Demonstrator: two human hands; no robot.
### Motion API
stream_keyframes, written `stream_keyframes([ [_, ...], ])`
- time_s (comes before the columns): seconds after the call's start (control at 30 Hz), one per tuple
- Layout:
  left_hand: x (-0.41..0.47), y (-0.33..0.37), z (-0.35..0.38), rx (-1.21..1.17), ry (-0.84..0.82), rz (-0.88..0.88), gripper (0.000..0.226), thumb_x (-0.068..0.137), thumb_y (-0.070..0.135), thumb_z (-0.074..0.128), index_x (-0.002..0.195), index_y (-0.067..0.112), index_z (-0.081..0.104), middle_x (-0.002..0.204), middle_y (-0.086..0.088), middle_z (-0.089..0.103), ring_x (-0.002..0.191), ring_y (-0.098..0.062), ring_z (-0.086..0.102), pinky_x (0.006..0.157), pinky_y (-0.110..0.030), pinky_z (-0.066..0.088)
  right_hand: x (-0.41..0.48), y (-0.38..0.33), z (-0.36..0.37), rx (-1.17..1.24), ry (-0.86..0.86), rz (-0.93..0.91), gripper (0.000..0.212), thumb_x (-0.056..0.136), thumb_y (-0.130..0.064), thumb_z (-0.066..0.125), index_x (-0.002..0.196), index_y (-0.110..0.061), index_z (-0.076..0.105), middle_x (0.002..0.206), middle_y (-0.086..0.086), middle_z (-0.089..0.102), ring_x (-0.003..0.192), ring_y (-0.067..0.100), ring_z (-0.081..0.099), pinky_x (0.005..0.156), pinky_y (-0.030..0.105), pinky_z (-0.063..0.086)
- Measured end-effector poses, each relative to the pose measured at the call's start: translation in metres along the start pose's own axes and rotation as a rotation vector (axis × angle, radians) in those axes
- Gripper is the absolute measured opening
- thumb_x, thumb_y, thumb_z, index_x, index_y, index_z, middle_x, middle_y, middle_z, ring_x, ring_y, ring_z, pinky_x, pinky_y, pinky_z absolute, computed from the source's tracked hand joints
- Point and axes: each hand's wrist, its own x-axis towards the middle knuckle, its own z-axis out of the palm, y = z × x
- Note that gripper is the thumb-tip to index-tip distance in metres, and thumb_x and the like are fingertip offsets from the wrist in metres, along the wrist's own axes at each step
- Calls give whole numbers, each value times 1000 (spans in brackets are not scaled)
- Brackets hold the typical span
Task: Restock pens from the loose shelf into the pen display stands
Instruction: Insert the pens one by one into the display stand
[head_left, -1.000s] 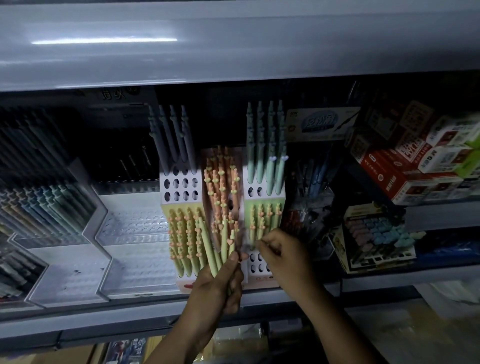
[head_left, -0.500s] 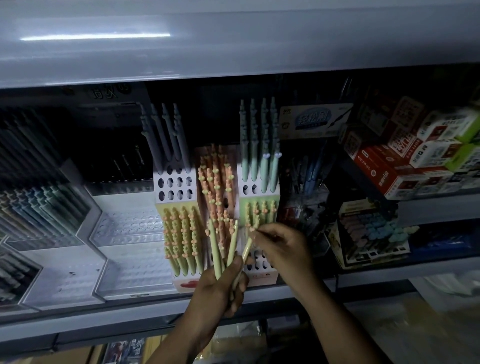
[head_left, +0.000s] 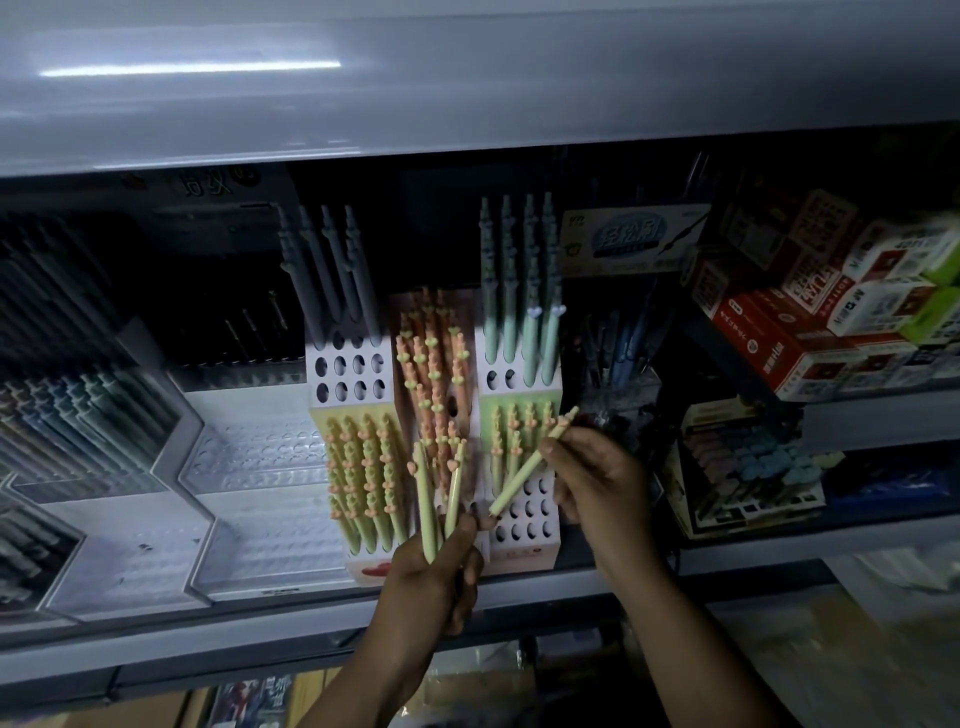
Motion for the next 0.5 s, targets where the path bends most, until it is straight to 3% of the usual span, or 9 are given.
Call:
stream_keyframes([
  [0.13, -2, 1, 3, -14, 7, -4, 45, 101, 35, 57, 61, 20, 69, 52, -9, 39, 44, -21, 32, 57, -39, 26, 8, 10, -7, -85, 111, -63, 12, 90, -16, 74, 101, -15, 75, 73, -9, 68, 63, 1, 58, 60, 22, 47],
  [0.27, -1, 2, 3, -103, -6, -25, 29, 101, 32, 58, 92, 13, 78, 52, -3, 31, 40, -17, 22, 50, -28, 22, 7, 15, -9, -195, 125, -163, 15, 90, -16, 73, 92, -30, 73, 83, -8, 75, 67, 3, 64, 66, 27, 51],
  [0.33, -1, 3, 2, -122, -20, -41, 30, 102, 34, 57, 96, 14, 78, 51, -2, 29, 39, -16, 20, 47, -25, 22, 5, 16, -8, -253, 108, -200, 19, 92, -17, 72, 94, -35, 70, 85, -9, 74, 73, 6, 67, 66, 28, 51],
  [0.43, -3, 5, 3, -123, -34, -66, 37, 99, 38, 59, 93, 5, 74, 51, -5, 29, 40, -18, 19, 46, -25, 24, 4, 17, -6, -367, 95, -280, 20, 93, -21, 70, 95, -40, 66, 83, -13, 72, 76, 5, 69, 66, 22, 53],
  [0.5, -3, 5, 3, -112, -45, -75, 49, 93, 43, 63, 77, -2, 57, 51, -7, 27, 41, -19, 18, 44, -26, 27, 5, 18, -5, -439, 92, -319, 9, 93, -20, 70, 97, -29, 69, 72, -12, 68, 70, 1, 65, 59, 13, 46],
])
